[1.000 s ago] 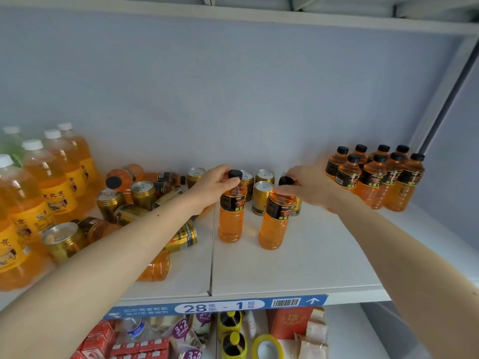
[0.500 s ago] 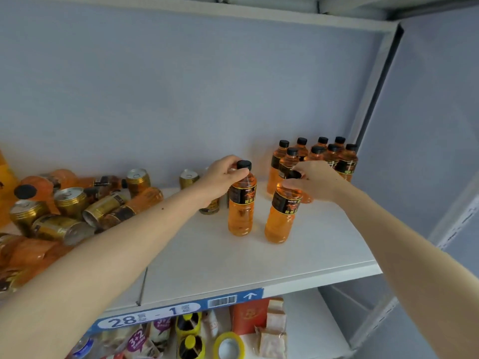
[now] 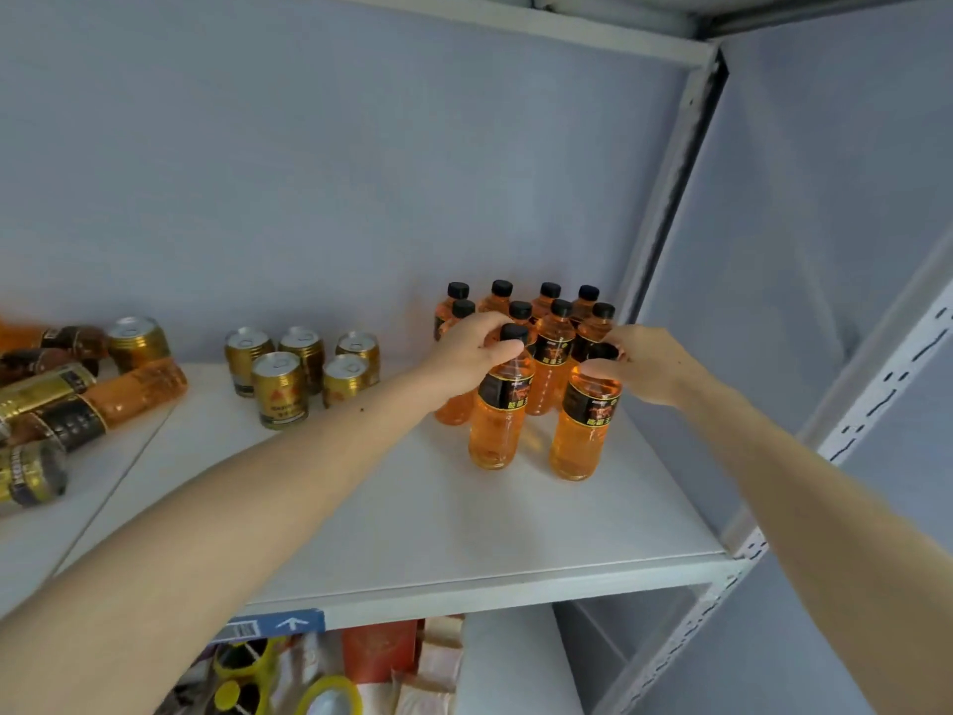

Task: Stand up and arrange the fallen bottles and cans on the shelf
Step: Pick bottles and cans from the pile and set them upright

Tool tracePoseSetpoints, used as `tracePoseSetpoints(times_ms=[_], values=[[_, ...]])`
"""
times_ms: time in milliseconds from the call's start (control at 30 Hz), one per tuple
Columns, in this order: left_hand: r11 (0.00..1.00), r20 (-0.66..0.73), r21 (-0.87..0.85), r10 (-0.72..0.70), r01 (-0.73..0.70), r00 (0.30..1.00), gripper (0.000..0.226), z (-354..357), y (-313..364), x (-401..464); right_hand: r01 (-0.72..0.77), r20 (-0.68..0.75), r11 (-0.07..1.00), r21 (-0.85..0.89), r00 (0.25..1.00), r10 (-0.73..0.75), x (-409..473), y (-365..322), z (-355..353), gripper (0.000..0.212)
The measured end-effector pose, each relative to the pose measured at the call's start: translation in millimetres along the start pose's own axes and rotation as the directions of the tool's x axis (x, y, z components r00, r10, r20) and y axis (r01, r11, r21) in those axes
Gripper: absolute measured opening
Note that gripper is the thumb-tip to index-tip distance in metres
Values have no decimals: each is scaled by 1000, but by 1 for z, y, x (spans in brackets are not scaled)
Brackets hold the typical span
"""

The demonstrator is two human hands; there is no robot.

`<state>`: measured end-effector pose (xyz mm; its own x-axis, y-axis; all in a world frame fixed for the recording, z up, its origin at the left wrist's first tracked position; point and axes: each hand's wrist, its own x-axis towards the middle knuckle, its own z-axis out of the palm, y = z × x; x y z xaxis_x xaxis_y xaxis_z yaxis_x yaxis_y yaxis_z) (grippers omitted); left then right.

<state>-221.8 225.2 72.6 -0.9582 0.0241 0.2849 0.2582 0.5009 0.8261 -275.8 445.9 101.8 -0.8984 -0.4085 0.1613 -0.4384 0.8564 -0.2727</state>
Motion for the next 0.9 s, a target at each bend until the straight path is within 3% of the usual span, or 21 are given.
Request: tracePoseSetpoints(times_ms=[167,367,667,900], values=[[988,5,150,33,-33,999,28,36,10,33,-11,-3,1000,12,1000,11,17,33,-2,21],[945,7,323,47,-47,999,38,64,13,66,-38,33,998,-40,999,40,39,56,-4,29],[896,15,443,22,-26,1000,35,80,1,89,-22,59,1000,-17,998,23,58,73,0,36],[876,-16,482,35,-23,999,29,85,4,89,-19,-5,1000,7,1000,19,58,75,4,36]])
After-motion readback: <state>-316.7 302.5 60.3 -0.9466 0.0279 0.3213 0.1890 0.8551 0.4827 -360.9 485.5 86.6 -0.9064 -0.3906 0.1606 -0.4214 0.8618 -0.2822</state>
